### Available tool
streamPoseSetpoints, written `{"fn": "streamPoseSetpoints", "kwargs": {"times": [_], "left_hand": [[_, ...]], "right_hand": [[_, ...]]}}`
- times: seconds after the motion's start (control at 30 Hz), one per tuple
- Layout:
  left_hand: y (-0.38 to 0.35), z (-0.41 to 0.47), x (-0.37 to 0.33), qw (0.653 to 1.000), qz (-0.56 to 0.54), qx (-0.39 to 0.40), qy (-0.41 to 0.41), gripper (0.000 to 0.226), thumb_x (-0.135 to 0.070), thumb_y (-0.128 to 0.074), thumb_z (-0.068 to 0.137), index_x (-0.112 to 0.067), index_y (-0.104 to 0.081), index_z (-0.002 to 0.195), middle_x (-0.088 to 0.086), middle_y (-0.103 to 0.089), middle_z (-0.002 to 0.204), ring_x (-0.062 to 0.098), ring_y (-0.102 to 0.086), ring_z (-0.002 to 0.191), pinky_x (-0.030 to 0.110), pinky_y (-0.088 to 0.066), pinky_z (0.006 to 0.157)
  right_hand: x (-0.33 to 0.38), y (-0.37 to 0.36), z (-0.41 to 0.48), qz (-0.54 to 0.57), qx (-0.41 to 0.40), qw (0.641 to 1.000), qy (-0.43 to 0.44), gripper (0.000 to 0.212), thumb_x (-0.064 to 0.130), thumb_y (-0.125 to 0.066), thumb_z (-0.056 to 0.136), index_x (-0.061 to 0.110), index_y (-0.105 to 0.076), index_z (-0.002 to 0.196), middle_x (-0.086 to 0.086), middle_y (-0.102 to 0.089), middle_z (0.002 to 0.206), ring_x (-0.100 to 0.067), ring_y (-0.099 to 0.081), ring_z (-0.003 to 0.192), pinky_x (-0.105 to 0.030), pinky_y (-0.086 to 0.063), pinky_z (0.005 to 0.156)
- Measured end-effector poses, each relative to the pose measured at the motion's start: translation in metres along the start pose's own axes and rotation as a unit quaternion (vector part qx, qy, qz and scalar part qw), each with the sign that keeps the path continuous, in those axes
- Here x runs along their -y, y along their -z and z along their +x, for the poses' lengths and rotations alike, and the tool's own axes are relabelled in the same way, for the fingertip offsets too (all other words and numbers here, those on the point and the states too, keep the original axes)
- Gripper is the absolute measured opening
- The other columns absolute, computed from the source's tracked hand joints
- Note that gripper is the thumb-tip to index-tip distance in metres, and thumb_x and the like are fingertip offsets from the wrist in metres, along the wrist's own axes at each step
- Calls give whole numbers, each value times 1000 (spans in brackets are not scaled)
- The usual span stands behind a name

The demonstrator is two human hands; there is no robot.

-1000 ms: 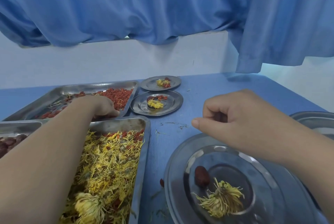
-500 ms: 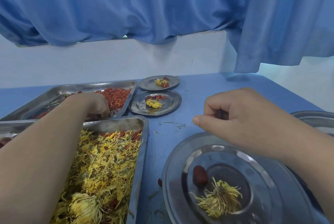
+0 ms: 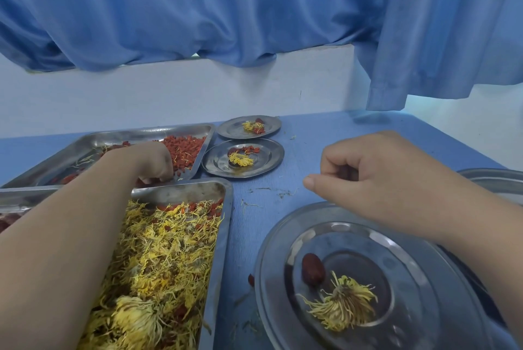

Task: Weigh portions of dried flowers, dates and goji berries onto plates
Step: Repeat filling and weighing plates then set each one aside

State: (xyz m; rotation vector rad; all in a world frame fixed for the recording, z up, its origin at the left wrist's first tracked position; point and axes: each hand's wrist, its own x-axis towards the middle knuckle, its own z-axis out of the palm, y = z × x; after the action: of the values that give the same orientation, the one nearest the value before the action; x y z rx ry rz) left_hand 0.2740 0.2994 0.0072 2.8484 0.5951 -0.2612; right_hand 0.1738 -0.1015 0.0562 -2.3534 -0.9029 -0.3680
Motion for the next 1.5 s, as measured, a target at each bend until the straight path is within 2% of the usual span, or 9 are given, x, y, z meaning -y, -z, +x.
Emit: {"fn": "streamPoseSetpoints", "kwargs": {"times": [0.27, 0.43, 0.53, 0.77, 0.93, 1.07, 1.23, 1.33, 1.5], "left_hand": [[10, -5, 9, 995, -79, -53, -44, 7, -7, -67, 85, -10, -72, 82, 8, -73, 80, 19, -72, 67, 25, -53, 54], [9, -22, 14, 974, -209, -67, -59, 4, -7, -66, 88, -5, -68, 90, 8, -69, 94, 19, -69, 77, 17, -53, 50], [14, -41, 8, 941, -330, -16, -80, 12, -3, -63, 90, -1, -65, 102, 13, -67, 94, 20, -66, 77, 18, -55, 57], [20, -118, -63, 883, -417, 115, -182, 13, 2, -62, 86, -2, -67, 97, 8, -70, 75, 12, -65, 64, 21, -56, 61], [5, -180, -129, 816, -484, 188, -253, 15, -2, -67, 73, -5, -67, 88, 8, -69, 76, 13, -62, 63, 19, -54, 57], [-14, -205, -168, 855, -375, 193, -303, 12, 5, -63, 87, -6, -66, 91, 9, -70, 80, 12, -63, 62, 20, -54, 61], [-31, -216, -187, 916, -188, 114, -336, 10, -6, -72, 83, -14, -71, 90, 2, -74, 76, 10, -68, 66, 17, -54, 64], [-34, -218, -187, 923, -141, 60, -352, 12, -16, -79, 78, -22, -71, 84, -6, -72, 71, 6, -67, 62, 15, -50, 61], [-36, -222, -182, 921, -162, 38, -353, 14, -20, -76, 81, -28, -70, 90, -8, -75, 87, 6, -71, 81, 35, -56, 88]], "right_hand": [[3, 9, 0, 2, -10, 1000, -4, 37, 48, -57, 75, 19, -49, 54, 13, -52, 53, -4, -46, 51, -15, -39, 59], [4, 14, -1, -5, -8, 1000, -5, 39, 51, -55, 74, 16, -50, 57, 11, -52, 56, -6, -44, 52, -17, -38, 58], [6, 23, -1, -3, -15, 1000, -16, 37, 50, -57, 74, 19, -49, 54, 12, -52, 53, -5, -43, 50, -17, -39, 56], [15, 53, -8, 7, -53, 998, -16, 37, 40, -66, 82, 10, -57, 60, -5, -61, 64, -3, -43, 45, -11, -35, 43], [18, 72, -16, 33, -74, 996, -28, 37, 40, -66, 83, 11, -59, 62, 9, -59, 52, -3, -41, 39, -9, -32, 39], [18, 82, -21, 46, -83, 995, -25, 37, 40, -65, 84, 10, -59, 64, 16, -52, 43, -2, -42, 39, -9, -31, 37], [18, 87, -24, 58, -82, 995, -20, 35, 40, -64, 84, 10, -61, 66, 14, -57, 49, -5, -42, 44, -14, -34, 39], [20, 89, -25, 60, -80, 995, -18, 35, 39, -64, 84, 10, -60, 65, 16, -57, 47, -5, -42, 44, -13, -34, 38], [22, 91, -26, 45, -82, 995, -17, 35, 42, -63, 83, 13, -61, 64, 15, -60, 51, -3, -44, 45, -13, -35, 37]]}}
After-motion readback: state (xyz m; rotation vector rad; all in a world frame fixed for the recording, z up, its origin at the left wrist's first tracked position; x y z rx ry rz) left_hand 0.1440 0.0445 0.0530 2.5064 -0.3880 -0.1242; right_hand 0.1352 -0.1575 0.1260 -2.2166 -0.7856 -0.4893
